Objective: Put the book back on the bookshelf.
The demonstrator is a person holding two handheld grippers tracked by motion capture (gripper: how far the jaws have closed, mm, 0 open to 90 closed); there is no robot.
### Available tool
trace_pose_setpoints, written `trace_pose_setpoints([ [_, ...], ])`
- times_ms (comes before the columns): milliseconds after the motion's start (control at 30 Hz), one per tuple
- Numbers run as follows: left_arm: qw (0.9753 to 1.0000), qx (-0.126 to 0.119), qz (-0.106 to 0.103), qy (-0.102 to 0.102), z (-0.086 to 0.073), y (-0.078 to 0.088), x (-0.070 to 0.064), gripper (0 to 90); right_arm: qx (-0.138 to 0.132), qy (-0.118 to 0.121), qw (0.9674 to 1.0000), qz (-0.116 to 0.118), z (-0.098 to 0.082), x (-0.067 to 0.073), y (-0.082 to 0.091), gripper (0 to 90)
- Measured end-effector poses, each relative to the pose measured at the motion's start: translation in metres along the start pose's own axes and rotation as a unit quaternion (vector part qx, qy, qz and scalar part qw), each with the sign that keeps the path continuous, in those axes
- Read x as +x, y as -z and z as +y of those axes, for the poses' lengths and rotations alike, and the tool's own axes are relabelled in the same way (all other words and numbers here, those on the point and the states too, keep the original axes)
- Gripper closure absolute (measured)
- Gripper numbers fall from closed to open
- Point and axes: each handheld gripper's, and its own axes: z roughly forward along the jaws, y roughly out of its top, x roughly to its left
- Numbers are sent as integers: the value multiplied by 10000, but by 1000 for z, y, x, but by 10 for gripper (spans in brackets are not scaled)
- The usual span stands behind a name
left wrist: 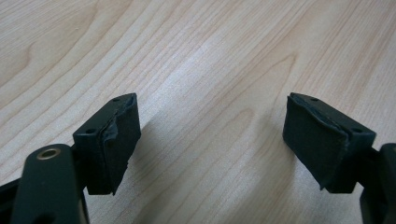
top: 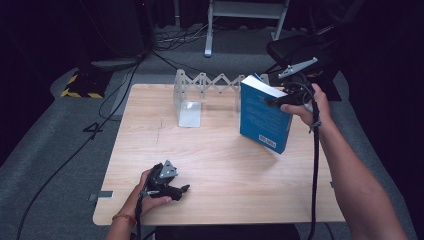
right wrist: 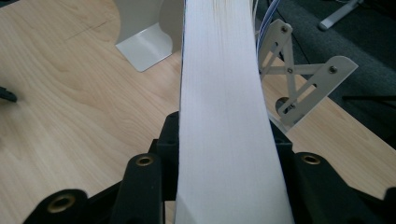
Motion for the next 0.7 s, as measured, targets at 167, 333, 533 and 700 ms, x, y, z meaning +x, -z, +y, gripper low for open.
trace_pose_setpoints([
  [167,10000,-13,-10,-12,0,0,0,198,41,-111,9998,-156,4,-8,-3,614],
  [333,10000,-10,-39,-27,0,0,0,198,9,-272,9992,-307,10,-18,-6,614],
  [533,10000,-14,-54,-40,0,0,-1,198,-47,-383,9985,-379,16,-26,-10,613],
  [700,10000,-15,-62,-44,0,0,-1,198,-100,-518,9979,-384,23,-35,-18,613],
])
